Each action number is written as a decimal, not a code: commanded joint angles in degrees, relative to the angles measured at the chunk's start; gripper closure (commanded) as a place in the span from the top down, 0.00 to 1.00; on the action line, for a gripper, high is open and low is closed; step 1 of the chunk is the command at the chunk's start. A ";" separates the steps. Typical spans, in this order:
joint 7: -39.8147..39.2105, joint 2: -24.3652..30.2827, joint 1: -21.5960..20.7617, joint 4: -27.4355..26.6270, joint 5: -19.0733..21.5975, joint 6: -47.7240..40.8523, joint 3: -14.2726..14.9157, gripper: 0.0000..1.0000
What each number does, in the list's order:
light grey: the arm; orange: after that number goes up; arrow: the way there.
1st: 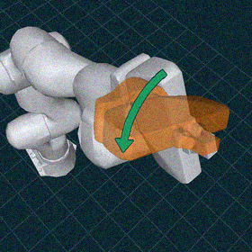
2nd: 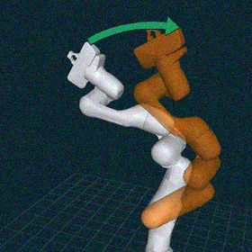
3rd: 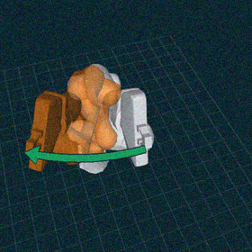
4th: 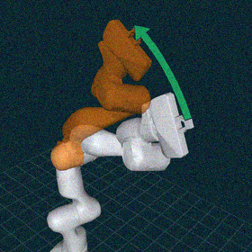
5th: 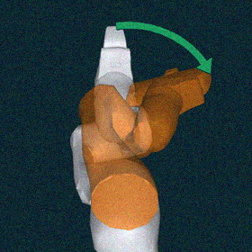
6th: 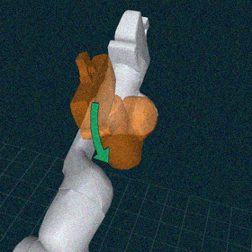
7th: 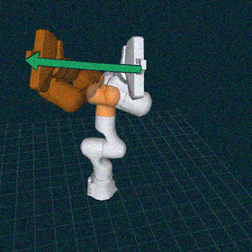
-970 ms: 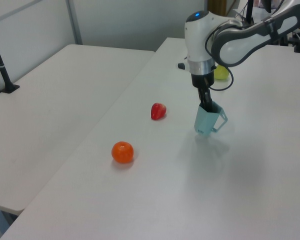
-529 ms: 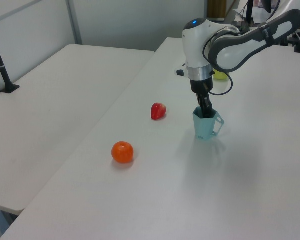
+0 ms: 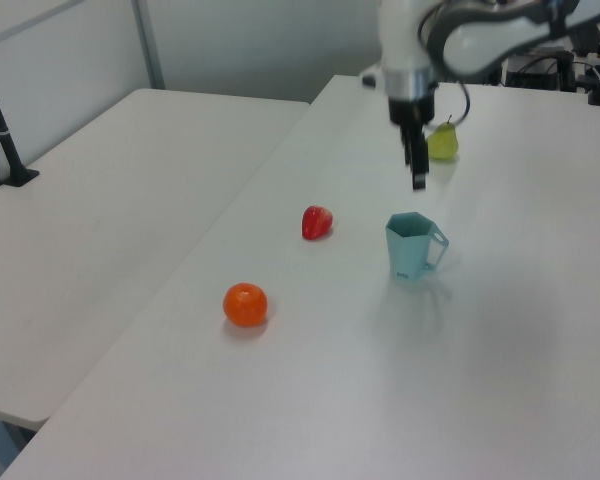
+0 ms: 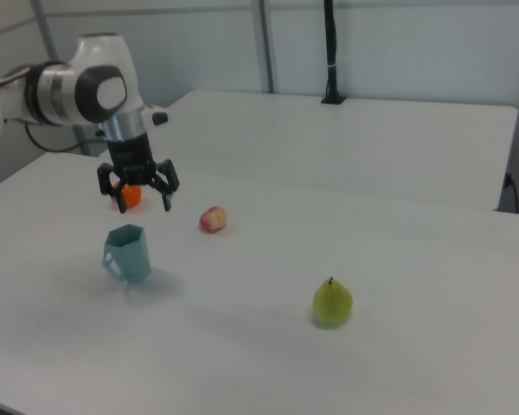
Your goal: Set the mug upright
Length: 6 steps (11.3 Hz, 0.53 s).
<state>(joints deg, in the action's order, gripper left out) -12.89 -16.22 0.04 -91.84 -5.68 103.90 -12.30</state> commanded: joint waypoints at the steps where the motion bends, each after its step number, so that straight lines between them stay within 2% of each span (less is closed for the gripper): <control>1: 3.91 9.00 -0.21 -1.94 6.28 -3.34 5.78 1.00; 2: 6.27 11.10 -0.30 -1.94 6.47 -5.18 7.36 1.00; 4: 13.20 13.23 -0.39 -1.94 6.12 -6.07 8.52 1.00; 6: 15.17 16.03 -0.48 -1.94 5.59 -9.31 11.23 1.00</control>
<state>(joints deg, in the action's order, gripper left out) -1.58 -4.05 0.69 -91.84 -0.37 97.55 -4.30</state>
